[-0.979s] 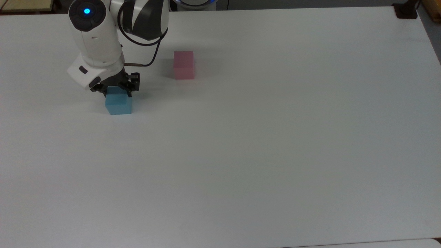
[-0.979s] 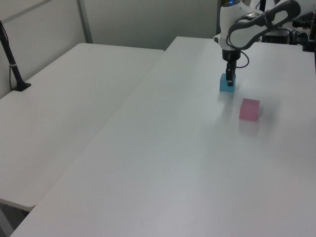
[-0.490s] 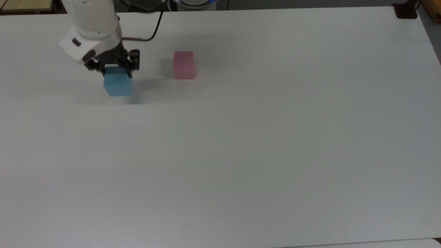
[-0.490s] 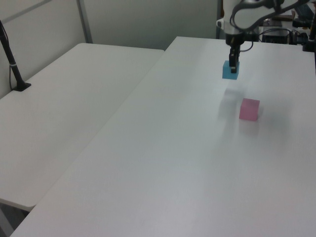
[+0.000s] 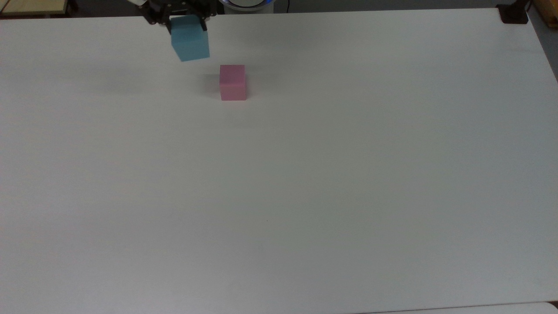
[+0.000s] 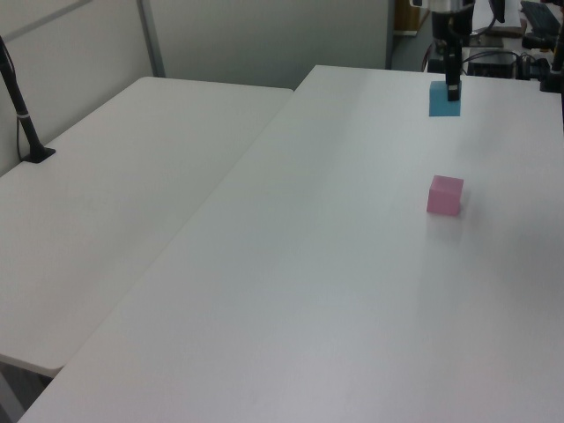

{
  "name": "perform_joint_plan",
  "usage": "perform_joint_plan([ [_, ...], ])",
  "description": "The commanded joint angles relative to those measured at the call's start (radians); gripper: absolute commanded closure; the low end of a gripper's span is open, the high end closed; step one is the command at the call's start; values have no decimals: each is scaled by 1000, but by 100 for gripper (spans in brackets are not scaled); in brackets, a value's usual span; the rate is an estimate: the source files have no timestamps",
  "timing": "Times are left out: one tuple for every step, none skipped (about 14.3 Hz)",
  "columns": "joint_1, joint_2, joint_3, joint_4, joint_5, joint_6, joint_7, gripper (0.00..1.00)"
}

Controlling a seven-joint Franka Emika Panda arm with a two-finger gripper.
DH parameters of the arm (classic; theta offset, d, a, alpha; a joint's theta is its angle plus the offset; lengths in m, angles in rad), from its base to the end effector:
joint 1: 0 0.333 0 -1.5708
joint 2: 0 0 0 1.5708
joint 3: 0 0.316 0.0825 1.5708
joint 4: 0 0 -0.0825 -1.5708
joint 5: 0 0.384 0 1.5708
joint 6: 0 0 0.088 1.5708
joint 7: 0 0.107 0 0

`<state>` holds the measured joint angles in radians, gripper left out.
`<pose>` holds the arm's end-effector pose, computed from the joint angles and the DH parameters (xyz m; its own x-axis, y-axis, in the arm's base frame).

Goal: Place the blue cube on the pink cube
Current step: 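Carry the light-blue cube over the pink cube and lower it, then open the gripper to release the blue cube onto the pink cube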

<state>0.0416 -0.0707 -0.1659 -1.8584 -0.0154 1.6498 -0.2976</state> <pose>0.5209 -0.0688 0.5334 0.9752 0.1768 -0.1333 0.1733 -0.9842 -0.0374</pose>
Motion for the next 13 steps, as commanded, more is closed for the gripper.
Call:
perform_joint_plan([
  [20, -109, 47, -140, 21, 22, 96, 34],
  [21, -116, 55, -171, 21, 57, 127, 34],
  [21, -141, 66, -238, 21, 138, 174, 34],
  [15, -155, 101, -313, 21, 231, 202, 34],
  [9, -152, 120, -358, 21, 307, 222, 34],
  [11, -149, 121, -379, 20, 341, 233, 34],
  [15, -147, 121, -407, 18, 384, 239, 34],
  [17, -147, 121, -422, 15, 398, 245, 34],
  [17, -143, 123, -430, 9, 403, 245, 34],
  [14, -138, 123, -435, 8, 403, 245, 34],
  [12, -136, 121, -436, 5, 404, 245, 34],
  [11, -136, 121, -447, -1, 404, 245, 34],
  [11, -133, 123, -453, -21, 403, 245, 34],
])
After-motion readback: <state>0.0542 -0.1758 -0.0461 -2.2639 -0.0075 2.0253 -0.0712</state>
